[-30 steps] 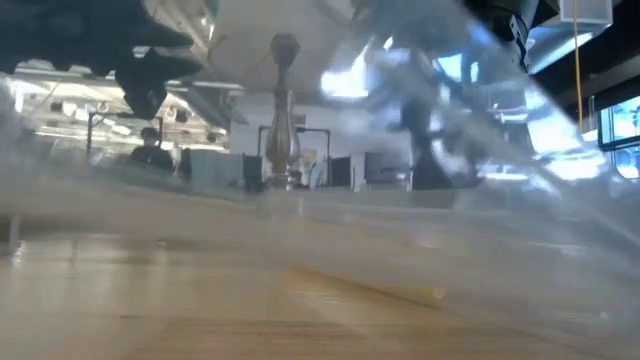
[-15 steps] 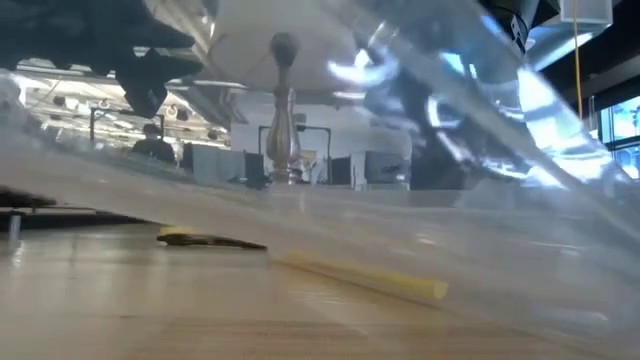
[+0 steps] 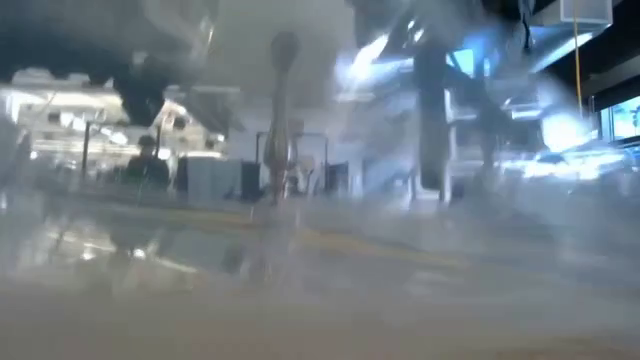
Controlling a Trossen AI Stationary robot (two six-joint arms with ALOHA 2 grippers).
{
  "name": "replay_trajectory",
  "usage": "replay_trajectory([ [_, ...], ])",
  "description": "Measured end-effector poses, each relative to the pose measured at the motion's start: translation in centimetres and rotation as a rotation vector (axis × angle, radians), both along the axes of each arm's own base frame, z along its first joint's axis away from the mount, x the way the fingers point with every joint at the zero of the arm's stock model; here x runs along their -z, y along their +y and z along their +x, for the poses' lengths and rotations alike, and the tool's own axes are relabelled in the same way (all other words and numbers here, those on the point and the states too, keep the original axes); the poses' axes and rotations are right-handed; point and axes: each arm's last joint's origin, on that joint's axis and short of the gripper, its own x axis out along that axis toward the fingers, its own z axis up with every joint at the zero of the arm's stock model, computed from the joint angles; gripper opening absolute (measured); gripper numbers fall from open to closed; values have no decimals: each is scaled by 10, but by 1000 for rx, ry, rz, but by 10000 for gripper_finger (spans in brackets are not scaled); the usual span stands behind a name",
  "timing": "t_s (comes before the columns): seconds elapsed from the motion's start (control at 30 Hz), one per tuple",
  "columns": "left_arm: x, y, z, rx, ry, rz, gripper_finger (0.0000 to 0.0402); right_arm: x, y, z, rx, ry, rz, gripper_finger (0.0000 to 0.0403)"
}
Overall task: Pick & place school supplies into a supply box
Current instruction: Put the top right black pen into the transparent supply box
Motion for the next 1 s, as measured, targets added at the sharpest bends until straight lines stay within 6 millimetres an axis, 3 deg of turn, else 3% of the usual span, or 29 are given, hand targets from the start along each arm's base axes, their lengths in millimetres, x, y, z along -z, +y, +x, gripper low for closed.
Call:
replay_trajectory([
  [0.27, 0, 0, 0, 0, 5, 2, 127, -49, -17, -25, 38, -41, -43, 126],
  [0.47, 1, 0, 0, 0, 7, 2, 127, -67, -28, -54, -19, 55, -152, 126],
  [0.73, 1, 0, 0, 0, 13, 4, 128, -60, -37, -73, 191, 263, -283, 126],
  [1.0, 1, 0, 0, 0, 13, 5, 128, -27, -40, -82, 335, 389, -306, 126],
])
